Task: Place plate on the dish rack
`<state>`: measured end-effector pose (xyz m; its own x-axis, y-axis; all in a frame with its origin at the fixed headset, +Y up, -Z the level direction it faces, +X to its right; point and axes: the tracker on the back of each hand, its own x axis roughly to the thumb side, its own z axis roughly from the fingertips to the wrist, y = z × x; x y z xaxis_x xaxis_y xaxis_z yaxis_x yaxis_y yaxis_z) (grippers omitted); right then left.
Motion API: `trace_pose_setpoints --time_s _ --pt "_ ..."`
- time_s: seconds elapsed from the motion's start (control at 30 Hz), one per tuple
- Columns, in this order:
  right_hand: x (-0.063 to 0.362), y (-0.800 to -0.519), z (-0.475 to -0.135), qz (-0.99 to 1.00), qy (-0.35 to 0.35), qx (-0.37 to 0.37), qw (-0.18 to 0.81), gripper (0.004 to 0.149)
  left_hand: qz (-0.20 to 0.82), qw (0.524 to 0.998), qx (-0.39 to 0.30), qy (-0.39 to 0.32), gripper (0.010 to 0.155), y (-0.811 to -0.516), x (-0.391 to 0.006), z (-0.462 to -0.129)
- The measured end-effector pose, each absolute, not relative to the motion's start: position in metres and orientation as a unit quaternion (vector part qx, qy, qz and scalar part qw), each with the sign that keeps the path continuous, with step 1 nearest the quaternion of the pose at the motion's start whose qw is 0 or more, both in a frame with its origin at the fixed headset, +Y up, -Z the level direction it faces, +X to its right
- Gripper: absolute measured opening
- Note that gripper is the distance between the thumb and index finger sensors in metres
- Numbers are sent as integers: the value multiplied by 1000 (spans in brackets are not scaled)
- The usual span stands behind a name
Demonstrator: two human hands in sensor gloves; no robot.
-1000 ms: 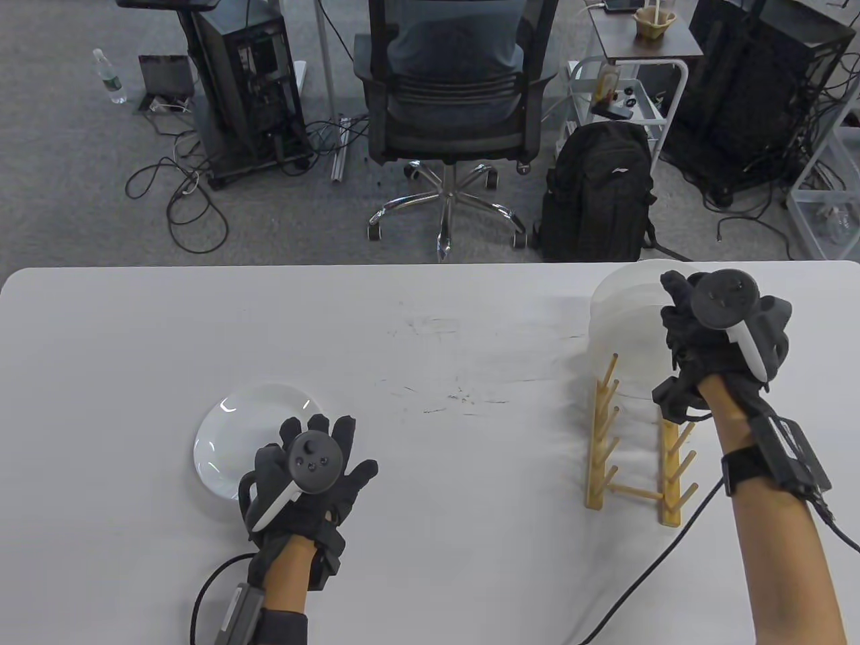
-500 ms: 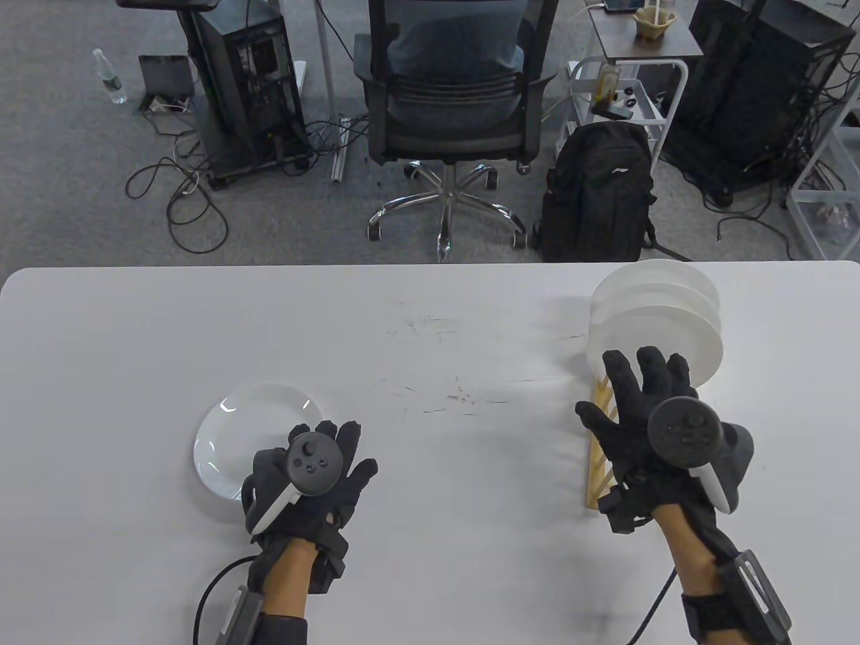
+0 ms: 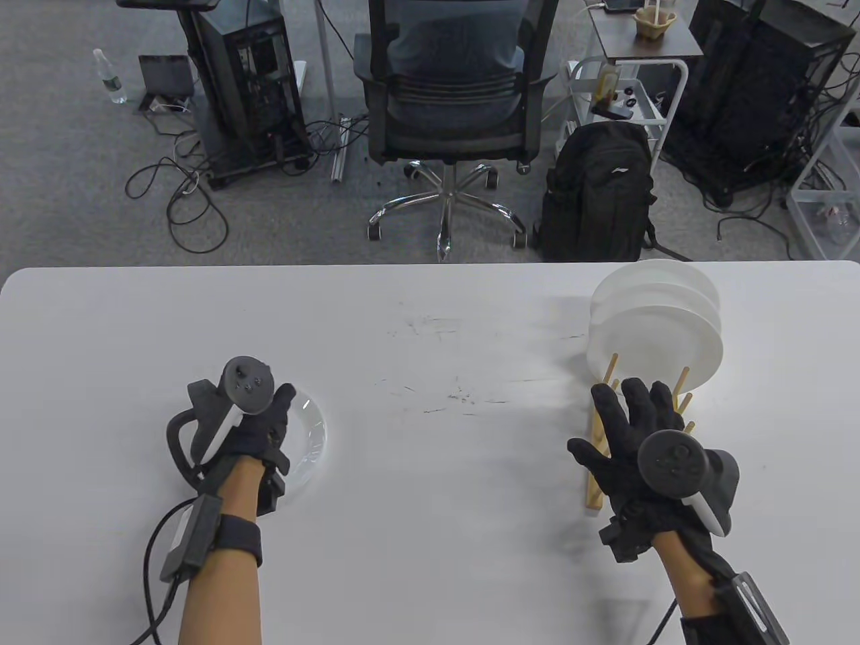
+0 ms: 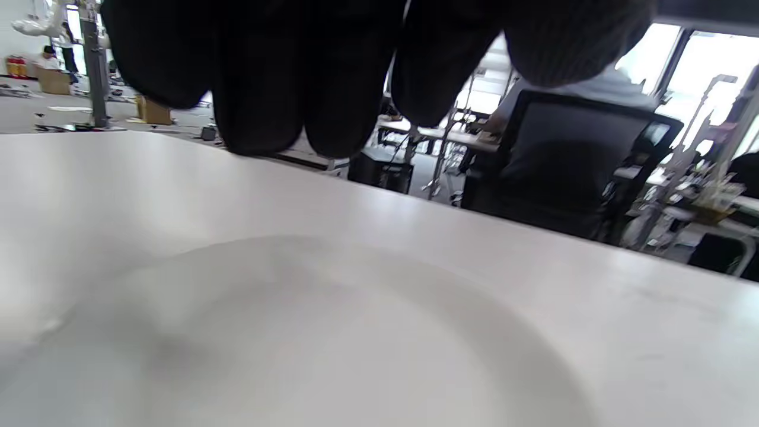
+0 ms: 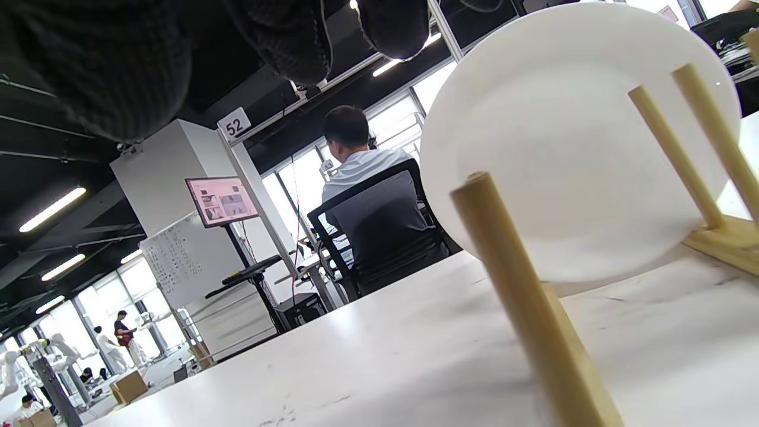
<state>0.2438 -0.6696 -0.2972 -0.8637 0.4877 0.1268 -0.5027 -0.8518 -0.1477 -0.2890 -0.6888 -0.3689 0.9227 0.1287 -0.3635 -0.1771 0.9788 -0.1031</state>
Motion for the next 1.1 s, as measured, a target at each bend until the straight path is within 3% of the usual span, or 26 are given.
trace_pose_setpoints --time_s 0.13,0.2,0.23,0.37,0.47,0.53,0.67,0.77,0.83,0.9,1.1 --pt "242 -672 -300 963 -70 46 258 80 39 951 -135 274 80 -715 -314 -357" --pt "240 -674 -301 964 -62 50 255 80 38 920 -203 333 92 -734 -324 -347" --pt "240 -675 -301 965 -57 50 252 80 34 908 -216 356 92 -741 -327 -343" --pt "241 -677 -302 965 -43 50 252 81 132 860 -262 419 70 -770 -338 -322" --pt "241 -679 -303 963 -33 49 262 81 246 827 -206 462 57 -772 -346 -312" --pt "241 -679 -303 963 -31 50 262 81 244 827 -213 459 53 -765 -349 -311" --pt "240 -680 -303 963 -29 54 262 81 186 871 -154 427 49 -740 -348 -311" --pt "240 -681 -303 962 -20 55 267 81 169 909 -38 380 47 -707 -334 -296" --pt "239 -682 -304 961 -14 57 271 81 203 907 43 365 47 -687 -322 -280" --pt "238 -683 -304 961 -10 58 270 81 246 903 78 343 51 -673 -312 -270" --pt "234 -688 -305 963 9 63 263 82 353 898 71 254 62 -658 -272 -265"
